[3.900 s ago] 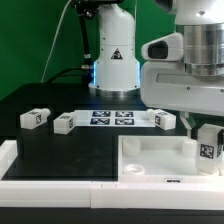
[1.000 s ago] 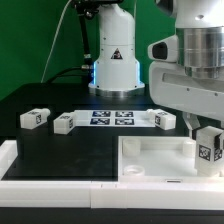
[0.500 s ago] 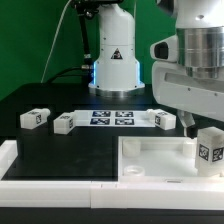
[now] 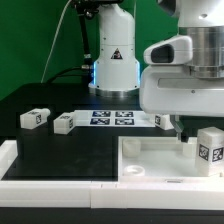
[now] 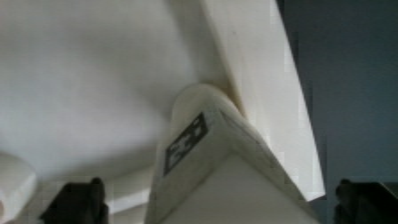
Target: Assemble one leg
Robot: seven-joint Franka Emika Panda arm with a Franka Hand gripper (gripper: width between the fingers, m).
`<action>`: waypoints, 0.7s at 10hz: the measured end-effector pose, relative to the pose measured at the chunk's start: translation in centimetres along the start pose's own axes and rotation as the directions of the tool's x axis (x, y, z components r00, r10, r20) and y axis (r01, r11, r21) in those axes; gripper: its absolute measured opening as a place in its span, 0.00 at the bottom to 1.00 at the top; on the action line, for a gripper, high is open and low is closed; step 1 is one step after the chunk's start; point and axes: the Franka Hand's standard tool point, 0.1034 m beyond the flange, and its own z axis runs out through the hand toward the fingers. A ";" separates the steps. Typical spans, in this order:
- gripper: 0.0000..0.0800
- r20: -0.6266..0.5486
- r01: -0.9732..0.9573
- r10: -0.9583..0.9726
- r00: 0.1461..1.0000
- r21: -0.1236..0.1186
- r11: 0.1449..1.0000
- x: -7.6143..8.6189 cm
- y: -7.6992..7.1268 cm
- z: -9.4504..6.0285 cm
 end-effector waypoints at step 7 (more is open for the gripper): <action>0.69 0.004 0.328 -0.328 0.945 -0.010 0.945 0.0 0.4 0.0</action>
Offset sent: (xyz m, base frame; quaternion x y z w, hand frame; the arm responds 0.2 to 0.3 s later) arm 0.0000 0.0000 0.0000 0.0000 0.0000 -0.2667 0.9638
